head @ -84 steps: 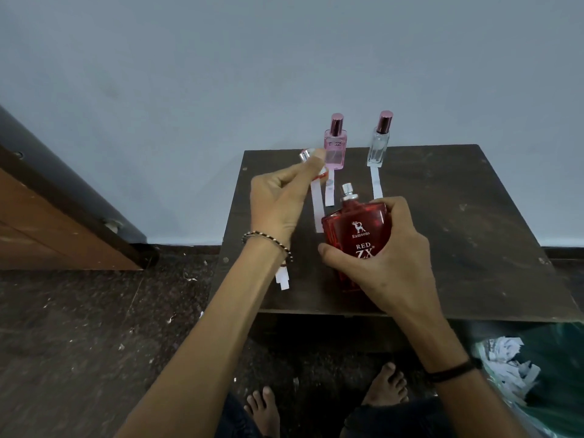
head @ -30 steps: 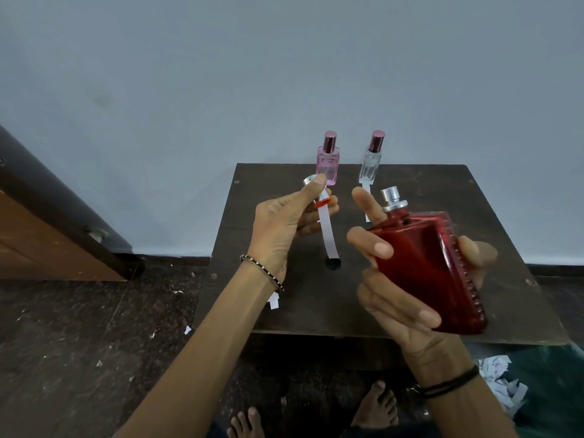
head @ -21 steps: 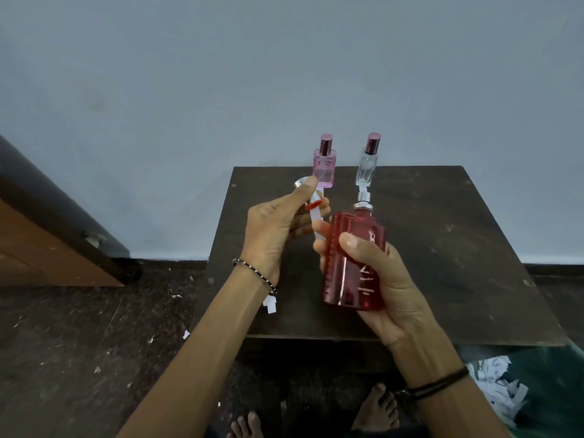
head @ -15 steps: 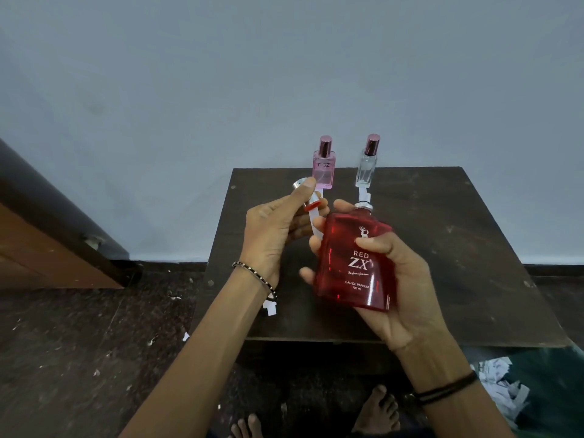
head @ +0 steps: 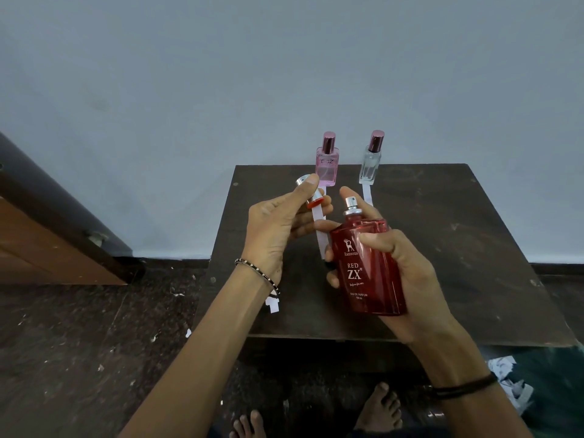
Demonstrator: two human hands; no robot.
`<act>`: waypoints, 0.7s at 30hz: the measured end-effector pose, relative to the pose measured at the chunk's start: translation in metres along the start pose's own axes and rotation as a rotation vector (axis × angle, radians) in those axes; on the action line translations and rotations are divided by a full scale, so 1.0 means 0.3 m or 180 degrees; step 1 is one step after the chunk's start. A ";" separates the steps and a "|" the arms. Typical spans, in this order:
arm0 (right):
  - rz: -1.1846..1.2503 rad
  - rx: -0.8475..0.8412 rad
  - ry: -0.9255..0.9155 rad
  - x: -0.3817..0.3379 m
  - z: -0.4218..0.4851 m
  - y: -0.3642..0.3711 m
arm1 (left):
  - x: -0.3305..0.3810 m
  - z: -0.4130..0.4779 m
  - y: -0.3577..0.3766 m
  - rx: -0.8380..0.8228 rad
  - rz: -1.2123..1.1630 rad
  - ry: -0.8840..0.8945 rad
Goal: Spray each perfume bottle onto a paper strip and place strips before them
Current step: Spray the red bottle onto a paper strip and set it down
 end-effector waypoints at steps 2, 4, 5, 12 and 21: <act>-0.0485 0.0121 -0.0026 -0.006 -0.001 -0.013 | 0.000 0.000 0.002 -0.0026 -0.0083 -0.0012; -0.0999 0.0166 -0.0273 -0.031 -0.002 -0.015 | -0.003 0.003 -0.002 -0.0015 -0.0026 -0.0006; -0.1209 0.0201 -0.0417 -0.044 -0.002 -0.015 | -0.004 0.003 -0.003 -0.0007 0.0008 -0.0005; -0.3225 0.0976 -0.1229 -0.084 -0.024 -0.050 | -0.012 -0.003 0.010 -0.0029 0.0069 -0.0070; -0.4703 0.1273 -0.1456 -0.069 -0.031 -0.013 | -0.028 -0.021 0.048 -0.0061 -0.0007 -0.0135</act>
Point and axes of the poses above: each hand's wrist, its own z-axis towards the middle knuckle, its own y-axis out of the palm, x = y × z, the point moved 8 cm from there along z, towards the middle knuckle, and after that the axes turned 3 degrees about z, right-handed, at the moved point
